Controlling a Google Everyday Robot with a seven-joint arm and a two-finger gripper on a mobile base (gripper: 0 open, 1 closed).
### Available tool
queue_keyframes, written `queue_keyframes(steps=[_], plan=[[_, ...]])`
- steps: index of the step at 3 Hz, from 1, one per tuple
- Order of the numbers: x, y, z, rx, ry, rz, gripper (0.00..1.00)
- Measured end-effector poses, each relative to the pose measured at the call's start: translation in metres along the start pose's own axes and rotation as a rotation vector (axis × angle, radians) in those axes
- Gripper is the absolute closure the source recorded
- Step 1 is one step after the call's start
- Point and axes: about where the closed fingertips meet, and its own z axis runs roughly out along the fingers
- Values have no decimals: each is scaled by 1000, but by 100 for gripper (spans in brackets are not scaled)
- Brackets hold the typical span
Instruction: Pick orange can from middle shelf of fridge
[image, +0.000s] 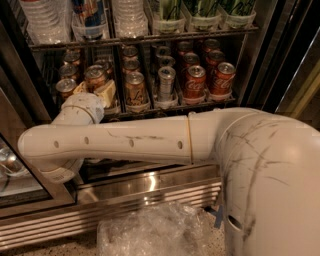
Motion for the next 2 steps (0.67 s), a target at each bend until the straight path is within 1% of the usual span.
queue_keyframes(steps=[1,2], plan=[[-1,0,0,1,-3,0,100],[-27,-1,3,6,-75,-2,100]])
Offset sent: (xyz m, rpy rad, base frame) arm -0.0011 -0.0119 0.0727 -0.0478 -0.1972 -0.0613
